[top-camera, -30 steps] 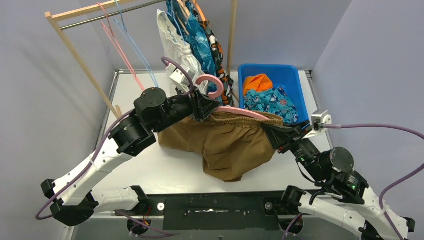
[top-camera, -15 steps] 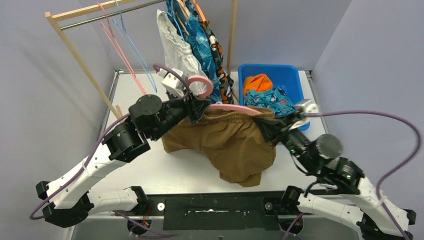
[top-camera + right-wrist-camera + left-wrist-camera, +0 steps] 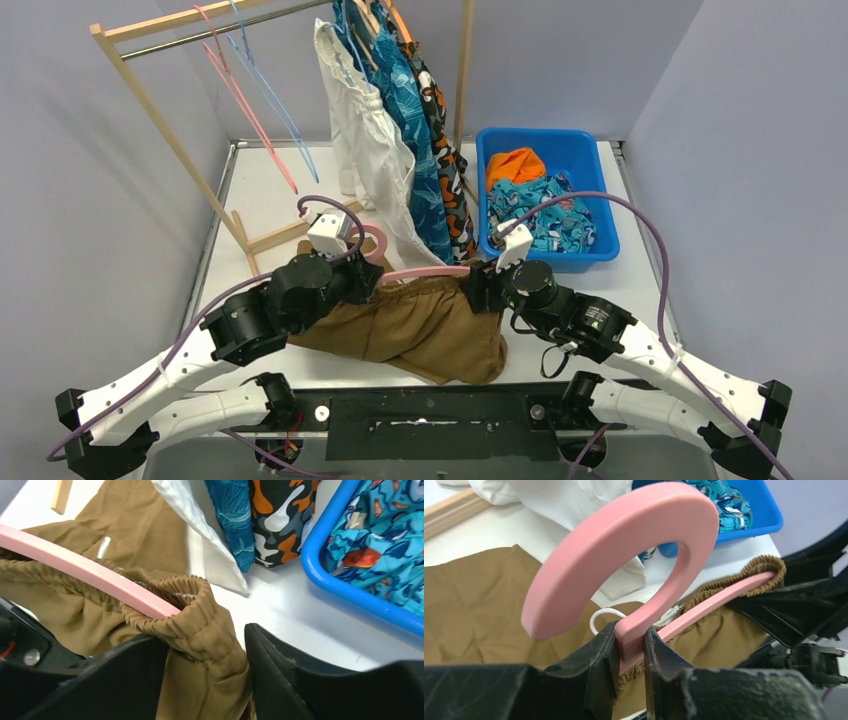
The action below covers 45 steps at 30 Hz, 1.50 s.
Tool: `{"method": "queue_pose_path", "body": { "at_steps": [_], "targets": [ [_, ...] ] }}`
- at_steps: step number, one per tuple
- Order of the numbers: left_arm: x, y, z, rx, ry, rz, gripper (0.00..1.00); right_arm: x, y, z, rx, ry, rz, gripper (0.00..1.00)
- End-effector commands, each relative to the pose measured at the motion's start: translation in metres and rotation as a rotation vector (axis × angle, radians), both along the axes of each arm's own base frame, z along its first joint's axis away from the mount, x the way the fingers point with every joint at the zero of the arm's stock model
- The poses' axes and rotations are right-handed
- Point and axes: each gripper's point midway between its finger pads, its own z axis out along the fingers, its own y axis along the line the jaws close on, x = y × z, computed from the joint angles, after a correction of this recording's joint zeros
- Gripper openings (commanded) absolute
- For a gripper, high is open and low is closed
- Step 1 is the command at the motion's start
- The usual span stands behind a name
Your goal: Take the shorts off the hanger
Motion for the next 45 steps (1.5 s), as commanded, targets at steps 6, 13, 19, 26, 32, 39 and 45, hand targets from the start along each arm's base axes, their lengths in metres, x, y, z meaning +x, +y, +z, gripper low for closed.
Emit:
{"method": "queue_pose_path", "body": {
  "at_steps": [6, 13, 19, 26, 32, 39, 45],
  "targets": [
    [-0.004, -0.002, 0.010, -0.142, 0.009, 0.043, 0.00, 0.001, 0.009, 0.049, 0.127, -0.060, 0.026, 0.73],
    [-0.009, 0.001, 0.011, -0.147, 0.017, 0.027, 0.00, 0.014, -0.005, 0.053, 0.126, -0.086, -0.090, 0.76],
    [-0.013, -0.006, 0.006, -0.120, 0.045, -0.011, 0.00, 0.010, 0.019, 0.055, 0.166, -0.051, -0.002, 0.53],
    [-0.012, 0.000, 0.008, -0.126, 0.047, 0.020, 0.00, 0.018, 0.014, 0.058, 0.163, -0.055, -0.063, 0.02],
    [-0.009, 0.022, 0.009, -0.145, 0.043, 0.120, 0.00, 0.030, -0.025, 0.045, 0.080, -0.060, -0.263, 0.00],
    [-0.012, 0.036, 0.015, -0.186, 0.021, 0.147, 0.00, 0.041, -0.067, 0.015, 0.044, 0.014, -0.447, 0.00],
    [-0.014, 0.035, 0.012, -0.191, 0.029, 0.140, 0.00, 0.041, -0.039, 0.007, 0.104, 0.066, -0.296, 0.07]
  ]
}}
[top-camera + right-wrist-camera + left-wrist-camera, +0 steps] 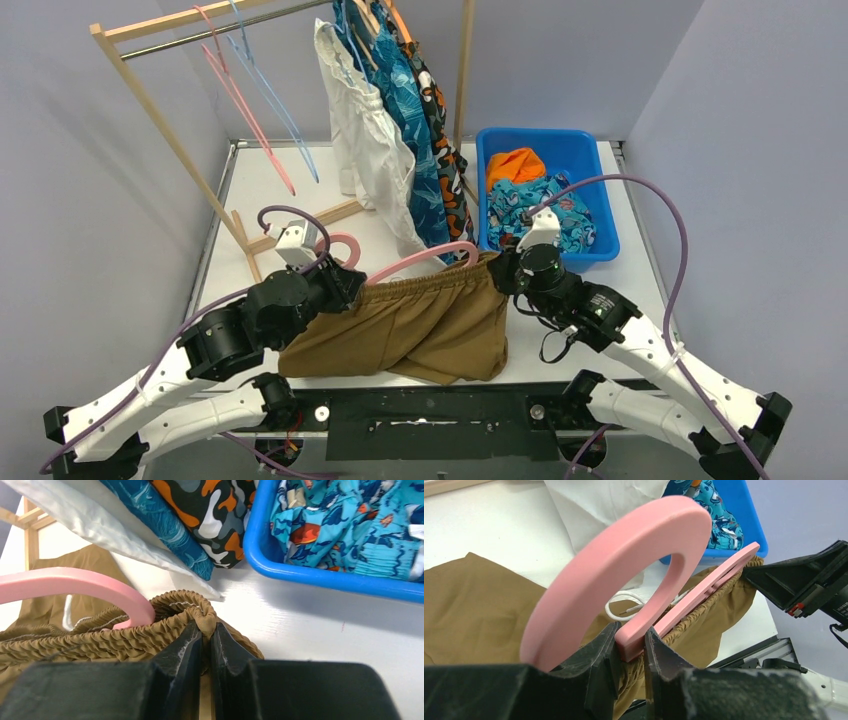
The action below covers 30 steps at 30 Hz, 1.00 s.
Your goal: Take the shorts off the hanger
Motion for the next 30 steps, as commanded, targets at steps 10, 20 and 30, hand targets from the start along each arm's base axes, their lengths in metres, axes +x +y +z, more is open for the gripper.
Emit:
{"method": "queue_pose_path", "body": {
  "at_steps": [10, 20, 30],
  "targets": [
    [0.003, 0.002, 0.010, -0.018, -0.026, 0.021, 0.00, 0.003, 0.017, 0.032, 0.060, -0.133, 0.145, 0.46],
    [0.002, -0.011, 0.004, 0.012, -0.029, -0.044, 0.00, -0.010, 0.015, 0.058, 0.074, -0.353, 0.274, 0.87],
    [-0.004, -0.012, 0.005, 0.005, -0.037, -0.082, 0.00, -0.017, 0.036, 0.043, -0.014, -0.240, 0.517, 0.93]
  ]
}}
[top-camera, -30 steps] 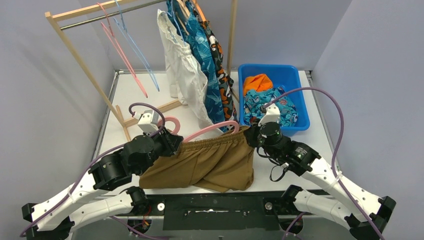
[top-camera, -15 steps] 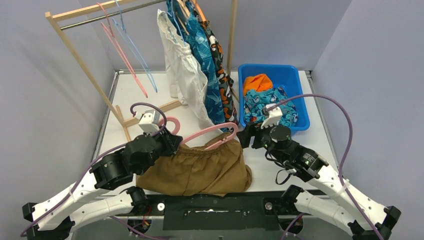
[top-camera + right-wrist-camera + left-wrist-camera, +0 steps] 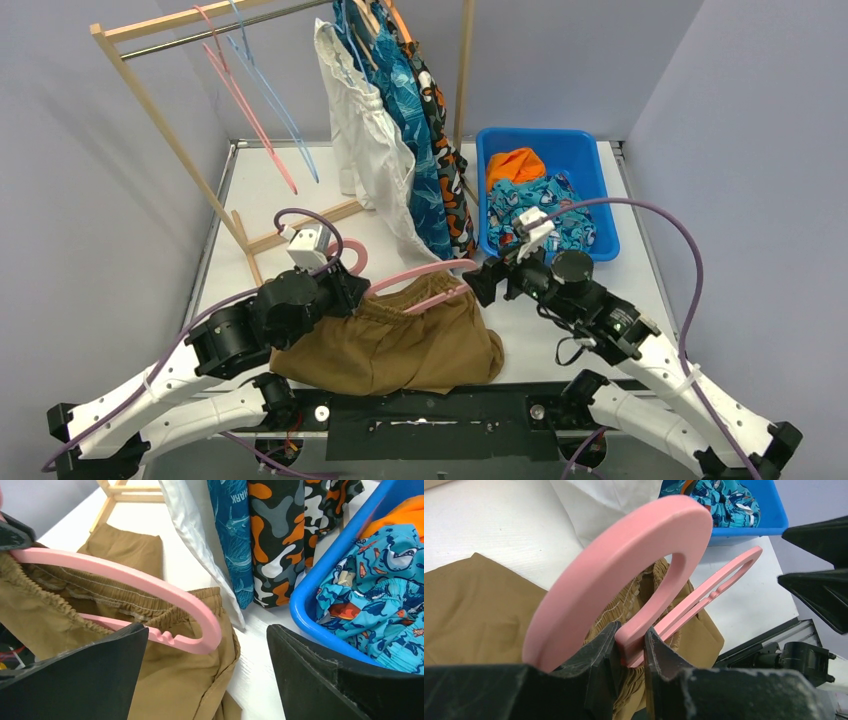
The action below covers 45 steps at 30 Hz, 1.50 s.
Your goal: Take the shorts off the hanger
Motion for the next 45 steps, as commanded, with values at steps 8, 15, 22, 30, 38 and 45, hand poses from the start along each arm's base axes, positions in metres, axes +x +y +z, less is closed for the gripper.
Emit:
{"method": "queue_pose_path", "body": {
  "at_steps": [8, 15, 22, 30, 38, 45],
  "targets": [
    [-0.004, -0.011, 0.019, -0.072, -0.028, -0.053, 0.00, -0.025, 0.024, 0.006, 0.114, 0.173, 0.530, 0.79],
    [-0.004, -0.016, 0.021, -0.081, -0.024, -0.067, 0.00, -0.032, 0.027, 0.012, 0.142, 0.143, 0.577, 0.69],
    [-0.005, -0.019, 0.023, -0.093, -0.025, -0.075, 0.00, -0.027, 0.027, 0.013, 0.167, 0.152, 0.528, 0.73],
    [-0.007, -0.021, 0.025, -0.105, -0.033, -0.093, 0.00, -0.021, 0.015, 0.015, 0.146, 0.068, 0.427, 0.87],
    [-0.011, -0.035, 0.024, -0.100, -0.017, -0.159, 0.00, -0.002, 0.013, -0.016, 0.053, 0.133, 0.391, 0.84],
    [-0.011, -0.025, 0.022, -0.091, -0.015, -0.124, 0.00, -0.012, 0.027, -0.014, 0.088, 0.173, 0.519, 0.51]
  ]
}}
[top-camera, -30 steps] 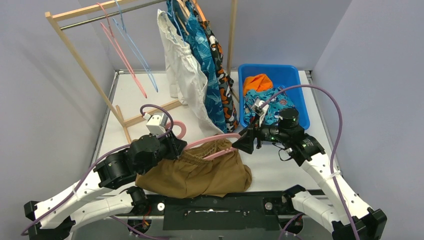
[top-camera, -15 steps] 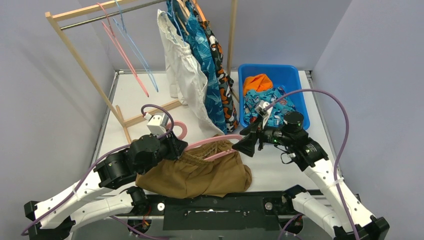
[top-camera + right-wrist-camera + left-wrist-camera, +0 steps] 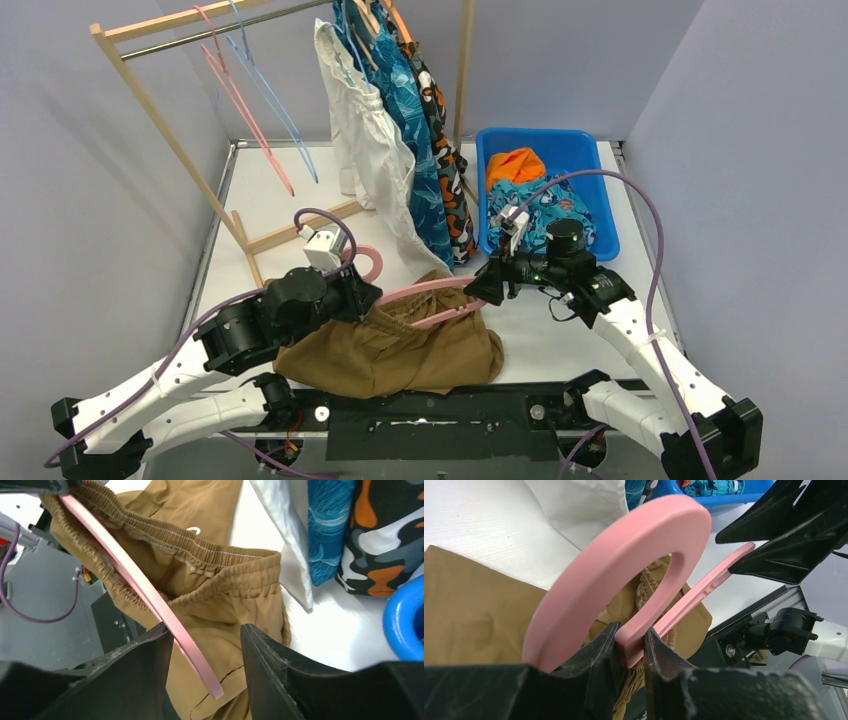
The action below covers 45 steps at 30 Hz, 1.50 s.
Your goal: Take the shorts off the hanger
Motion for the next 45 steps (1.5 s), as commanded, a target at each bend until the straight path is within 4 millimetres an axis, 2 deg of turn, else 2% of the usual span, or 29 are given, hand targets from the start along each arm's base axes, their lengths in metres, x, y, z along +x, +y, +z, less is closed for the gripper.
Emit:
{"method": "queue_pose_path", "body": {
  "at_steps": [1, 3, 8, 11, 13, 17, 22, 27, 31, 39, 45],
  "targets": [
    [0.003, 0.002, 0.030, -0.091, -0.061, 0.023, 0.00, -0.005, 0.010, 0.035, 0.075, -0.093, 0.098, 0.44],
    [0.003, 0.008, 0.027, -0.083, -0.059, 0.043, 0.00, -0.010, 0.012, 0.037, 0.092, -0.094, 0.128, 0.28],
    [0.003, 0.017, 0.024, -0.086, -0.063, 0.069, 0.02, -0.022, 0.016, 0.044, 0.130, -0.088, 0.197, 0.08],
    [0.004, 0.024, 0.017, -0.069, -0.059, 0.098, 0.17, -0.014, 0.012, 0.043, 0.106, -0.093, 0.147, 0.00],
    [0.005, 0.029, 0.010, -0.045, -0.048, 0.119, 0.29, -0.011, 0.009, 0.042, 0.102, -0.093, 0.125, 0.00],
    [0.006, 0.037, -0.006, -0.009, -0.026, 0.157, 0.44, -0.016, 0.009, 0.045, 0.120, -0.086, 0.140, 0.00],
    [0.005, 0.042, -0.015, -0.022, -0.021, 0.177, 0.56, -0.018, 0.005, 0.049, 0.115, -0.088, 0.124, 0.00],
    [0.005, 0.052, -0.027, -0.014, -0.007, 0.227, 0.60, -0.019, 0.003, 0.063, 0.129, -0.106, 0.110, 0.00],
    [0.007, 0.059, -0.039, 0.010, 0.017, 0.275, 0.62, -0.020, 0.000, 0.089, 0.150, -0.169, 0.077, 0.00],
    [0.012, 0.054, -0.064, 0.045, 0.065, 0.320, 0.65, -0.027, -0.007, 0.130, 0.189, -0.252, 0.031, 0.00],
    [0.014, 0.052, -0.067, 0.056, 0.073, 0.326, 0.65, -0.022, -0.019, 0.150, 0.182, -0.307, -0.074, 0.00]
  ]
}}
